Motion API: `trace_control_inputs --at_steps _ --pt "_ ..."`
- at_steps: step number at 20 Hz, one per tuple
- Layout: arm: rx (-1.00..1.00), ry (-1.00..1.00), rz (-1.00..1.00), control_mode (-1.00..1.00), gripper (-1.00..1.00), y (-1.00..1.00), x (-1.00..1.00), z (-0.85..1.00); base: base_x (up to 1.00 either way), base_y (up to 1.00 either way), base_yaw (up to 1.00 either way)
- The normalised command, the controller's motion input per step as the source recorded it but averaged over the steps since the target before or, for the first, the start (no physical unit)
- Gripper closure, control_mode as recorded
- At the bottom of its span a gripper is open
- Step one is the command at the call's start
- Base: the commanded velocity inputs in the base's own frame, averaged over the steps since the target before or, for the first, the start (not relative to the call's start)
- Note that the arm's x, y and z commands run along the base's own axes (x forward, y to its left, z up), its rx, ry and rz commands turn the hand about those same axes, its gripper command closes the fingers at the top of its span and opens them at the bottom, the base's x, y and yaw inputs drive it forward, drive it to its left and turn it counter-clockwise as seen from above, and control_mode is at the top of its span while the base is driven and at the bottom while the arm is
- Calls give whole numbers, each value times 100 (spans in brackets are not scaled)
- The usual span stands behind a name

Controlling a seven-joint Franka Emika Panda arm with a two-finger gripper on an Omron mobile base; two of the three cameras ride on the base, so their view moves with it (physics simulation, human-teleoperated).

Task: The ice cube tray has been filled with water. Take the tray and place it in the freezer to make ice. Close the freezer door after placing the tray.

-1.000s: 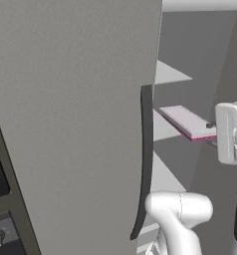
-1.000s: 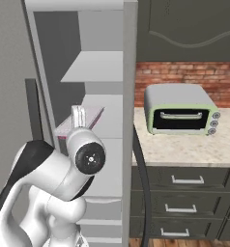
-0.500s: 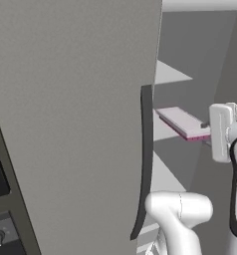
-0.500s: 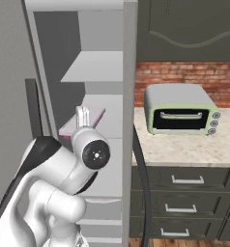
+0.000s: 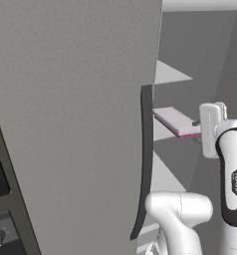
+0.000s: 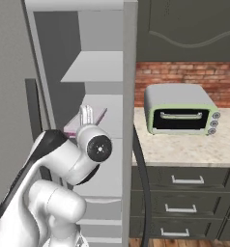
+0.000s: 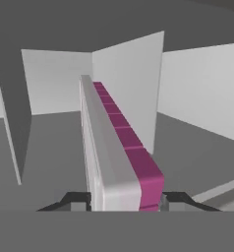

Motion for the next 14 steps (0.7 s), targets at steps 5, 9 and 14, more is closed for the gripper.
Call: trace_control_inputs --at_steps 5,9,14 --pt "0 3 0 -100 100 10 43 -14 0 0 0" --pt "0 3 0 -100 100 8 45 -15 0 0 0" --pt "0 2 2 -100 100 0 51 -20 0 0 0"
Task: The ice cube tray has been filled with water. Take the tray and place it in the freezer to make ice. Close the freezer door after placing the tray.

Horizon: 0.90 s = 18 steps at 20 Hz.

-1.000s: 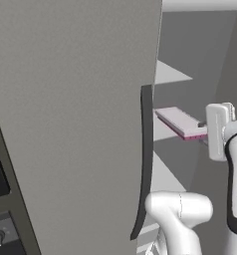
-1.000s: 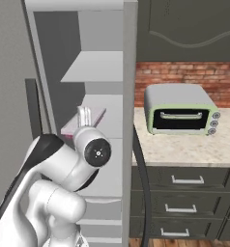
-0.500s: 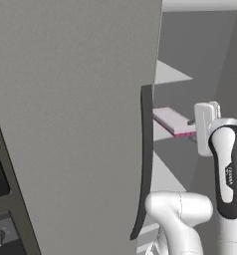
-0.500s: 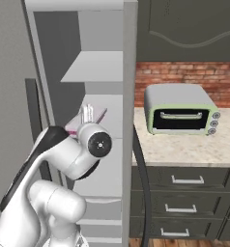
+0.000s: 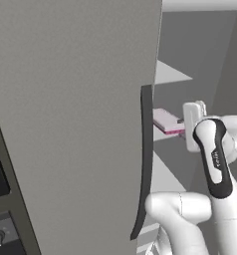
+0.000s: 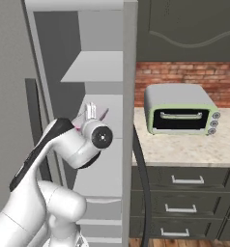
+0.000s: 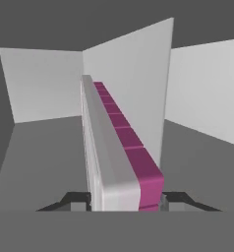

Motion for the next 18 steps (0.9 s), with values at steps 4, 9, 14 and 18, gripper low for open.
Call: trace_control_inputs --at_steps 4,9,14,18 --pt "0 2 4 -100 100 0 48 -24 0 0 0" --pt "0 4 5 -100 100 0 48 -23 0 0 0" --pt "0 5 5 -100 100 0 46 -20 0 0 0" --pt "0 6 5 -100 100 0 46 -21 0 0 0"
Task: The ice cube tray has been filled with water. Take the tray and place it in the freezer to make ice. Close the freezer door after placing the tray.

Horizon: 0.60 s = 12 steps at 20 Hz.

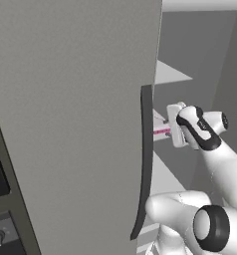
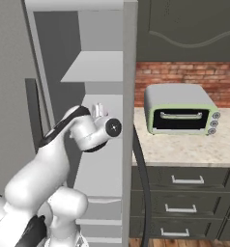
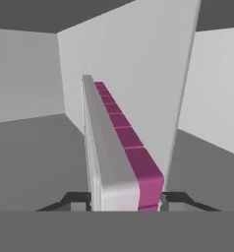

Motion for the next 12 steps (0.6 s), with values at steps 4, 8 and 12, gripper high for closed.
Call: trace_control_inputs --at_steps 4,8,12 --pt "0 6 4 -100 100 0 47 -22 0 0 0" --pt "0 6 4 -100 100 0 46 -26 0 0 0" --pt "0 6 1 -100 100 3 48 -30 0 0 0"
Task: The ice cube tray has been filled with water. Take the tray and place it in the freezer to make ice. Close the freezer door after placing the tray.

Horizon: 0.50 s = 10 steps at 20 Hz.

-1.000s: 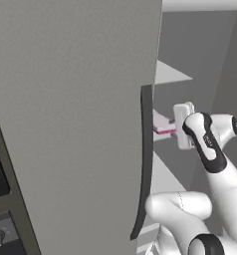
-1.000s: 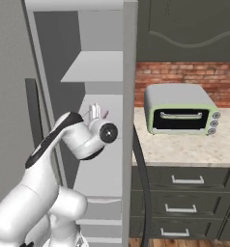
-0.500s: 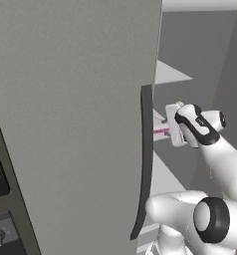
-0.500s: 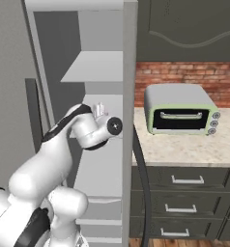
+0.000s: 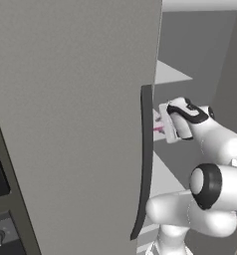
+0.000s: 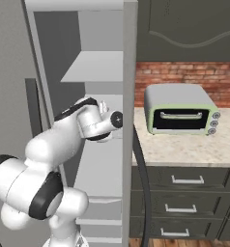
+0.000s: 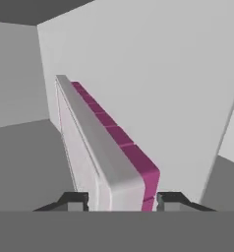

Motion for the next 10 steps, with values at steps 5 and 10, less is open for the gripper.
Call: trace_control_inputs --at_steps 5,10 --pt "-2 7 0 -100 -100 22 41 -25 0 0 0" --pt "0 4 0 -100 -100 3 -3 6 0 0 0"
